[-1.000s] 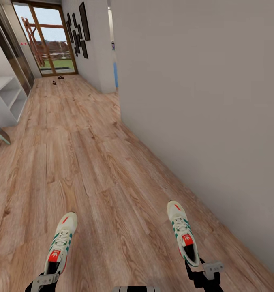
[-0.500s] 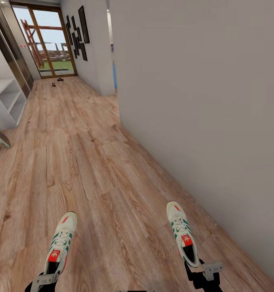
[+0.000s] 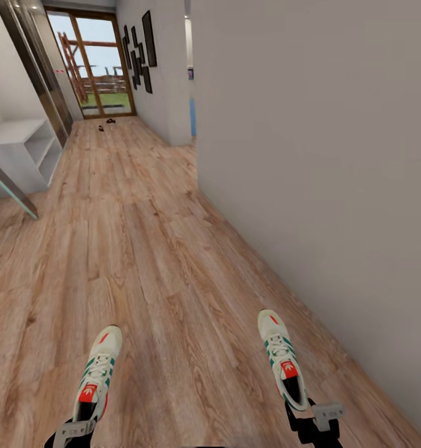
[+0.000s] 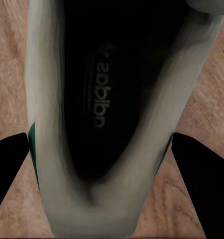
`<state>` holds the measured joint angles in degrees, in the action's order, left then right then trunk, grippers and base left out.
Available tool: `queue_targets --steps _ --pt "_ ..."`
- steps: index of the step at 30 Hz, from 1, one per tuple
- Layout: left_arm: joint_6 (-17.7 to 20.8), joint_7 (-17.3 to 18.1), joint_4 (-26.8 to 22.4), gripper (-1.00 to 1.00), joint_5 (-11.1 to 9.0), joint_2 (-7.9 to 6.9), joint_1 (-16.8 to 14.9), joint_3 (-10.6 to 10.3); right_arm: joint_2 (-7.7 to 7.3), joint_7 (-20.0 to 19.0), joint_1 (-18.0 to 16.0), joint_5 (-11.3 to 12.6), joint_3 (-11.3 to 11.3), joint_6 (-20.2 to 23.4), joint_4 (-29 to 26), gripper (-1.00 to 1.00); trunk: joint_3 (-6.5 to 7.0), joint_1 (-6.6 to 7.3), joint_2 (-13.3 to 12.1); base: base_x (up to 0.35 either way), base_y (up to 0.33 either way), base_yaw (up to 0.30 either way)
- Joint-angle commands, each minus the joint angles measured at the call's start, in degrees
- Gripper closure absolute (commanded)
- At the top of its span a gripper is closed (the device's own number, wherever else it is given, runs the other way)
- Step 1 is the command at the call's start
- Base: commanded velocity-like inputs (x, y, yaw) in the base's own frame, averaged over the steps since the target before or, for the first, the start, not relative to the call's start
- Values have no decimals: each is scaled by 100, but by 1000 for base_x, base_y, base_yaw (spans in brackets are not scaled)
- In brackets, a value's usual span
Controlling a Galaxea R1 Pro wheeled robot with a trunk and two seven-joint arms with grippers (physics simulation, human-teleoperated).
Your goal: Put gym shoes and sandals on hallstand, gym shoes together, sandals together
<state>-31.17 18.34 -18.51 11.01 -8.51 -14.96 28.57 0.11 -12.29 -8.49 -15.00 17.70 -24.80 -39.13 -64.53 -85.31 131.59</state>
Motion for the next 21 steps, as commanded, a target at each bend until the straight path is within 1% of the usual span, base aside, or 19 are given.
queue_targets --steps 1,7,11,21 --pt "-20 21 5 100 45 11 -7 53 5 -28 -3 -20 33 -20 13 100 -4 1 2 0 0 271" --pt "-18 20 5 100 42 38 -7 52 14 274 -3 -13 32 -17 189 100 -4 1 2 0 0 276" --pt "-21 32 5 100 42 41 -7 52 15 381 -3 -12 32 -17 258 100 -4 1 2 0 0 277" --pt "-23 56 5 100 51 66 -7 52 15 418 -3 -20 32 -17 301 100 3 1 2 0 0 278"
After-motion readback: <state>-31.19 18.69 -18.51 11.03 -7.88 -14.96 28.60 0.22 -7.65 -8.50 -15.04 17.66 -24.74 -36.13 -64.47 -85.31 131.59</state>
